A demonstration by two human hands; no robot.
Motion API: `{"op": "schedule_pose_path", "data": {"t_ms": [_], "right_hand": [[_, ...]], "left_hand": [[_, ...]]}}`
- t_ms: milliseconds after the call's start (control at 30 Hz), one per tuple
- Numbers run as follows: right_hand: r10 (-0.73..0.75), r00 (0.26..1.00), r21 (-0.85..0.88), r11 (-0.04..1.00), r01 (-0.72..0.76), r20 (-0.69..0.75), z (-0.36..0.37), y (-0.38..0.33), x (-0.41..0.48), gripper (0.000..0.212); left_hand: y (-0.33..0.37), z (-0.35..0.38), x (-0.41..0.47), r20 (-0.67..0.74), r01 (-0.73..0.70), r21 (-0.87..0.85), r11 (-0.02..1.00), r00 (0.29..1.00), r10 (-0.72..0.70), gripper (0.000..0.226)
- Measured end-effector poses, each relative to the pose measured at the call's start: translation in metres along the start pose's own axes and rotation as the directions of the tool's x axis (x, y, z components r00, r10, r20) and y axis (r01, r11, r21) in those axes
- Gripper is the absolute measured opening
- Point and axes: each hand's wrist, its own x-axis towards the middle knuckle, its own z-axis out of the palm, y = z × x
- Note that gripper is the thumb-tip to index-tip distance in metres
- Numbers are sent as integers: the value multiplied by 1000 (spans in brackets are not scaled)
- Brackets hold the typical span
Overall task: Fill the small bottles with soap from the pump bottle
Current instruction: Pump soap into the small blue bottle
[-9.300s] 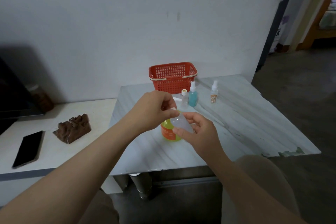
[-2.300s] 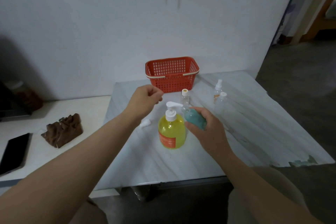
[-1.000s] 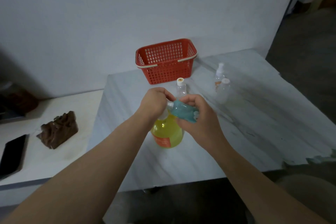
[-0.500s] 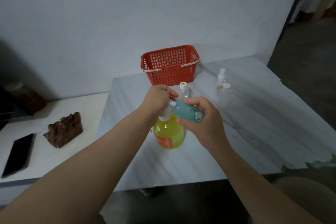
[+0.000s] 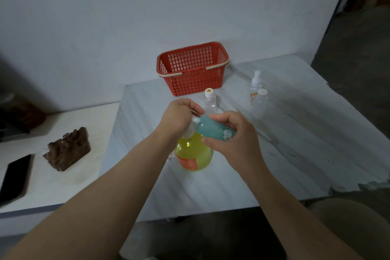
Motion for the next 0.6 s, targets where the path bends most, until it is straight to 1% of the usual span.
{"op": "schedule_pose_path", "data": {"t_ms": [100, 333, 467, 600], "right_hand": [[-6, 1000, 10, 1000, 6, -3, 0, -2, 1, 46], [-28, 999, 73, 997, 25, 45, -3, -9, 7, 46], [-34, 998, 79, 996, 30, 56, -3, -11, 7, 46], [-48, 996, 67, 997, 43, 73, -3, -10, 6, 46]], "left_hand": [[2, -1, 0, 1, 1, 13, 1000, 1000, -1, 42], [9, -6, -1, 17, 21, 73, 997, 1000, -22, 40], [20, -11, -5, 74, 8, -6, 1000, 997, -8, 32], [16, -10, -3, 68, -11, 29, 1000, 998, 9, 36]]}}
